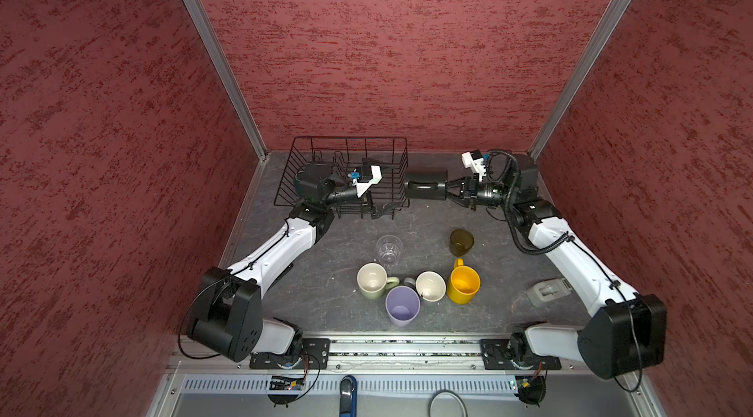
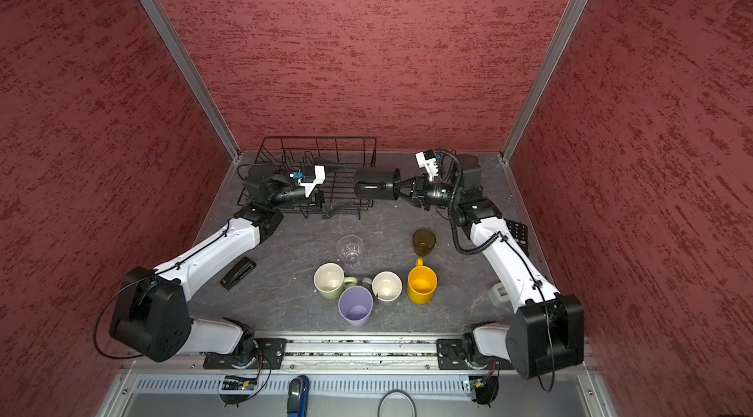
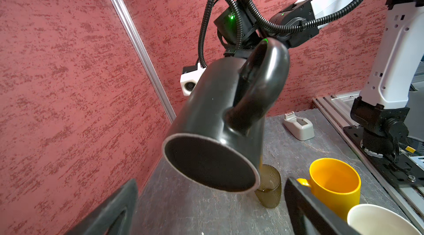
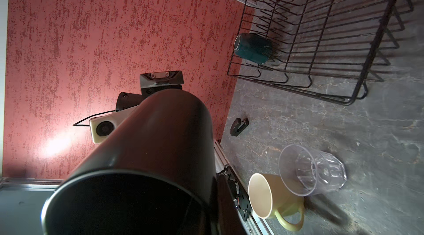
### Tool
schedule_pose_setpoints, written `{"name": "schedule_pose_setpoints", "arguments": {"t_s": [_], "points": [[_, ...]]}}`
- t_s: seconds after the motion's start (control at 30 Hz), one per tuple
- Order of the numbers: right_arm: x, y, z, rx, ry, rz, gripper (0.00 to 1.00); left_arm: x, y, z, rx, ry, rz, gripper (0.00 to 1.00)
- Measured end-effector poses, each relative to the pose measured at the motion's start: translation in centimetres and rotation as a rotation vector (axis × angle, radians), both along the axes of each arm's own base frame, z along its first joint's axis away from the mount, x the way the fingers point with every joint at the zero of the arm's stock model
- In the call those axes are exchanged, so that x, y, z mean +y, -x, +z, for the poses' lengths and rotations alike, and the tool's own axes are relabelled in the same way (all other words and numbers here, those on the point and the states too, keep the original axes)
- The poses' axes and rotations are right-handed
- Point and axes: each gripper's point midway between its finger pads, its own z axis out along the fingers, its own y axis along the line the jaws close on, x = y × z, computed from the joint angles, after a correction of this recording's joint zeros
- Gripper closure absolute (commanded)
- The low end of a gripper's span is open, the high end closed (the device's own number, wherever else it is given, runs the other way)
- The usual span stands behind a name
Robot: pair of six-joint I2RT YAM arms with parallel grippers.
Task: Load cups into a dish rack
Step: Place the cup upside down at the dish rack.
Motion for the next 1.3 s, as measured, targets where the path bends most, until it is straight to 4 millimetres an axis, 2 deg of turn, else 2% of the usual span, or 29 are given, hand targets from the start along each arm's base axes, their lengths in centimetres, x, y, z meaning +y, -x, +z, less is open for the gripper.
{"name": "schedule_pose_setpoints", "arguments": {"t_s": [0.2,0.47,0.73,1.07,1.3], "points": [[0.0,0.1,-0.6,0.015,-0.008,0.002,1.0,-1.3,0.6,1.0,-0.025,0.015,-0.047,0.0],[0.0,0.3,-0.7,0.013,-0.02,0.001,1.0,-2.7,0.9,0.2,0.01,0.006,-0.121,0.0],[0.6,0.7,-0.8,0.017,-0.035,0.016,1.0,-4.1,0.9,0.2,0.011,0.009,-0.16,0.0],[1.2,1.0,-0.3,0.003,-0.055,0.032,1.0,-4.5,1.1,0.4,0.001,0.011,-0.181,0.01],[1.5,1.2,0.1,-0.006,-0.068,0.042,1.0,-5.3,1.0,-0.3,0.026,0.007,-0.2,0.02]]}}
